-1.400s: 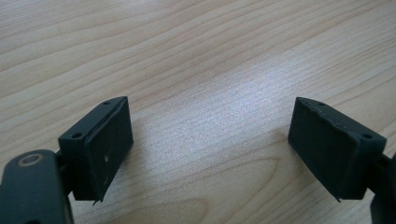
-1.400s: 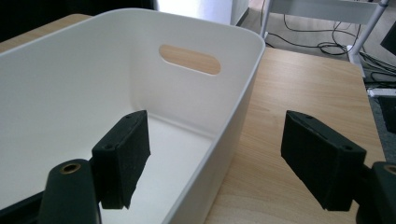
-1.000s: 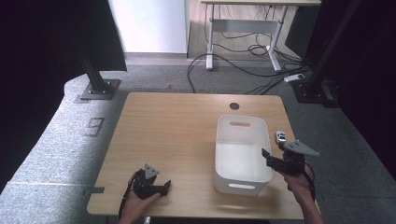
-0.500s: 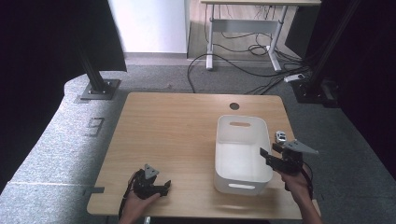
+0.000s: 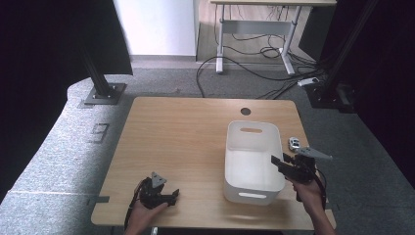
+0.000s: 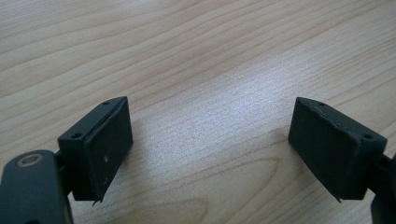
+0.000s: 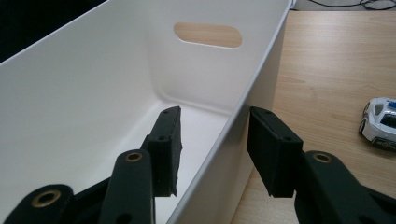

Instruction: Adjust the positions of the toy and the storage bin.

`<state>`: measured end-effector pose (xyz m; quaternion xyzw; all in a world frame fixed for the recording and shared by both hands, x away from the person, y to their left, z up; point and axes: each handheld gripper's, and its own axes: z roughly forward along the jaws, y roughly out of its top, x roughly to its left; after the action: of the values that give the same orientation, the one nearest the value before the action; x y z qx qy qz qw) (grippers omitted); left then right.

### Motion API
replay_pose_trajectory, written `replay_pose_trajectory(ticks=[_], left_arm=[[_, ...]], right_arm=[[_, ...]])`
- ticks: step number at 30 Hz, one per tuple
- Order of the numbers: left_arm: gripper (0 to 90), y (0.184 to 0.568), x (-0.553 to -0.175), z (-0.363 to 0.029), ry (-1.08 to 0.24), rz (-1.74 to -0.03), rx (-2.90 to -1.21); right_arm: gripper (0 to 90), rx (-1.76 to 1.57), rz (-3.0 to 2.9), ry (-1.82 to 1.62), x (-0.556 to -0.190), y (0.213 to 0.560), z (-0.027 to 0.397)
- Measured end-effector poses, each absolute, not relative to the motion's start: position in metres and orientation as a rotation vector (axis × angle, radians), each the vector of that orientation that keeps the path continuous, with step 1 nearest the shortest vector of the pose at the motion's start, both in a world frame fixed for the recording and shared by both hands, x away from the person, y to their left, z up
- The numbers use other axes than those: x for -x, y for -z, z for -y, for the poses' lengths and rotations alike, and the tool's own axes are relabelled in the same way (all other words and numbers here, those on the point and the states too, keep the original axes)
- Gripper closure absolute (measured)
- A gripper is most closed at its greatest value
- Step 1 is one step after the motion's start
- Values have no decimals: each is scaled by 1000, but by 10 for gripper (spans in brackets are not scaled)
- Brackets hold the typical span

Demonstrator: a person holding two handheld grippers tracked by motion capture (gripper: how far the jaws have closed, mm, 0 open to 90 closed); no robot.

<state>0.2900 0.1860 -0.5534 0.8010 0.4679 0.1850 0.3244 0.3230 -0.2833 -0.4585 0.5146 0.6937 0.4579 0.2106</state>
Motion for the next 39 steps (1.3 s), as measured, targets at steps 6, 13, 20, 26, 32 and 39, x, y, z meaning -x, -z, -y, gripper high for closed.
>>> replay_pose_trajectory(ticks=[6, 13, 20, 26, 32, 39], left_arm=[[136, 553, -290, -186, -485, -1227, -2101], [133, 553, -291, -186, -484, -1228, -2102], [133, 553, -291, -186, -484, -1228, -2102], [133, 553, -291, -186, -483, -1226, -2103], [133, 553, -291, -186, -484, -1226, -2103], [133, 553, -291, -186, -484, -1226, -2103]], right_arm=[[567, -1424, -1931, -1263, -324, 458, 282], [598, -1416, -1932, -1242, -324, 456, 274], [606, -1403, -1952, -1221, -327, 455, 261], [606, -1399, -1958, -1221, -329, 455, 253], [603, -1398, -1956, -1236, -329, 456, 251], [602, -1387, -1961, -1238, -331, 456, 245]])
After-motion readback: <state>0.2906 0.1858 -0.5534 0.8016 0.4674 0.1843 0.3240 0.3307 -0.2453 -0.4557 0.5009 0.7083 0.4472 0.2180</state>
